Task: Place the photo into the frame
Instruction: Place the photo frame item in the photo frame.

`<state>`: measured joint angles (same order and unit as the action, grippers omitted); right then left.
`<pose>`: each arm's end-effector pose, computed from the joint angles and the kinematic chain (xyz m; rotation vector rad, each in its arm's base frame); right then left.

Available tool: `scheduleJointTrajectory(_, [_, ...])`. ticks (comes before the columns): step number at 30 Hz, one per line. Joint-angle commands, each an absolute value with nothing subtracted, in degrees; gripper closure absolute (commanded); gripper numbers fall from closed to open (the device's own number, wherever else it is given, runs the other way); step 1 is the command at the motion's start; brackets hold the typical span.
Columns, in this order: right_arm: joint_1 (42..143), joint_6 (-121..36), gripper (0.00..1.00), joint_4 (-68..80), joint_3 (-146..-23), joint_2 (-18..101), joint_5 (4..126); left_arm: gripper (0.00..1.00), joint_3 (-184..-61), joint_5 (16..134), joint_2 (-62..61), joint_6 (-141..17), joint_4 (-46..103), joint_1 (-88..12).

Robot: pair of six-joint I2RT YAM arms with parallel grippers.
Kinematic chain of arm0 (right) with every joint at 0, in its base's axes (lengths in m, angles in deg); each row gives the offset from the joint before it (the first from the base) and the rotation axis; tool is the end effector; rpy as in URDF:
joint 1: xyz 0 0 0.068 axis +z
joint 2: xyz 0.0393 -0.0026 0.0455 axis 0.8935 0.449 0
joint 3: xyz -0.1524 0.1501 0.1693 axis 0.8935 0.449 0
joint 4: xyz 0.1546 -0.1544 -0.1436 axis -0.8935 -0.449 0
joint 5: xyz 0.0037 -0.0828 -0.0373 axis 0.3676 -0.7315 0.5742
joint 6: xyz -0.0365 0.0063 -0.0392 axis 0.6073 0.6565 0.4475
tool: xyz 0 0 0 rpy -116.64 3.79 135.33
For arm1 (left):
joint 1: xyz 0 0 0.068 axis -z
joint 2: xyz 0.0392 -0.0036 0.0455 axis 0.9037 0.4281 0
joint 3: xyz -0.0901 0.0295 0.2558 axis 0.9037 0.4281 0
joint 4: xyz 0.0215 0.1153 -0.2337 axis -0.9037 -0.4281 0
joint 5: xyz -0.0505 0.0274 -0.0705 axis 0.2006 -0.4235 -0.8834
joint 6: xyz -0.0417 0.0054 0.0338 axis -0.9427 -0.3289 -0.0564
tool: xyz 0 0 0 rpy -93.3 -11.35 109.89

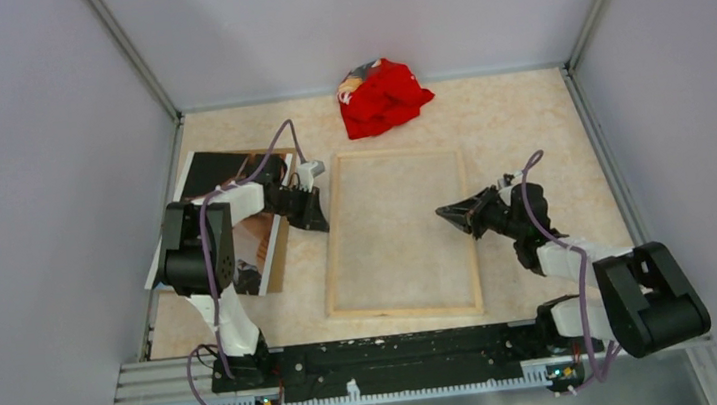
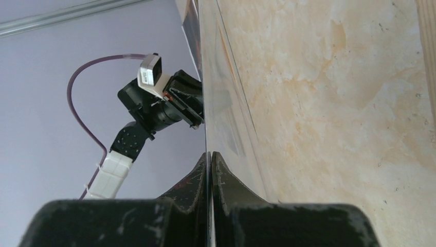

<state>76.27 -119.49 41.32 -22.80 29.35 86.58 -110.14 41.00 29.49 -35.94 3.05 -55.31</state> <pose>0.2050 0.0654 0.1578 0.9445 2.0323 1.5375 0.3330 -0.0790 0.1432 0.7257 2.4760 -0.9649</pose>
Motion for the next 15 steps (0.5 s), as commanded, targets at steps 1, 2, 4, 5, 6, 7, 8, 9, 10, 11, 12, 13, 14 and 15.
scheduleJointTrajectory(1, [75.71, -120.91, 1.0, 47.66, -25.97, 32.08, 89.91, 0.84, -110.44, 39.31, 28.71, -35.52, 0.41, -54.72])
scheduleJointTrajectory(2, [75.71, -121.02, 1.0, 48.47, -26.02, 32.17, 89.92, 0.83, -110.53, 38.98, 28.59, -35.27, -0.17, -54.72])
scheduleJointTrajectory(4, [75.71, -120.79, 1.0, 48.13, -26.22, 32.17, 89.92, 0.82, -110.87, 38.52, 28.78, -34.88, -0.92, -54.7])
scheduleJointTrajectory(5, [75.71, -120.64, 1.0, 47.88, -26.32, 32.11, 89.89, 0.81, -110.99, 38.45, 28.95, -34.6, -1.38, -54.67])
scheduleJointTrajectory(6, [75.71, -120.53, 1.0, 47.2, -26.46, 31.94, 89.79, 0.81, -111.02, 38.58, 29.08, -34.52, -1.41, -54.69])
scheduleJointTrajectory(7, [75.71, -120.29, 1.0, 46.25, -26.57, 31.72, 89.56, 0.81, -111.02, 38.77, 29.25, -34.43, -1.43, -54.65])
scheduleJointTrajectory(8, [75.71, -119.92, 1.0, 44.95, -26.73, 31.42, 89.31, 0.81, -111.02, 38.73, 29.4, -34.47, -1.43, -54.68])
scheduleJointTrajectory(9, [75.67, -119.63, 1.0, 44.1, -26.92, 31.05, 89.12, 0.81, -111.02, 38.74, 29.6, -34.46, -1.38, -54.68])
scheduleJointTrajectory(10, [75.71, -119.31, 1.0, 43.86, -26.92, 30.63, 89.0, 0.81, -111.02, 38.73, 29.72, -34.65, -1.43, -54.65])
scheduleJointTrajectory(11, [75.71, -119.26, 1.0, 43.71, -27.04, 30.3, 89.14, 0.81, -111.02, 38.66, 29.77, -34.8, -1.43, -54.63])
scheduleJointTrajectory(12, [75.7, -119.43, 1.0, 43.79, -27.16, 29.87, 89.27, 0.8, -111.02, 38.62, 29.73, -34.9, -1.43, -54.68])
scheduleJointTrajectory(13, [75.69, -119.84, 1.0, 44.17, -27.19, 29.47, 89.44, 0.8, -111.21, 38.57, 29.66, -34.8, -1.68, -54.71])
scheduleJointTrajectory(14, [75.71, -120.49, 1.0, 44.32, -27.29, 29.06, 89.47, 0.8, -111.44, 38.61, 29.55, -34.68, -2.12, -54.72])
scheduleJointTrajectory(15, [75.71, -120.95, 1.0, 44.3, -27.65, 28.63, 89.48, 0.79, -111.72, 38.57, 29.26, -34.54, -2.6, -54.72])
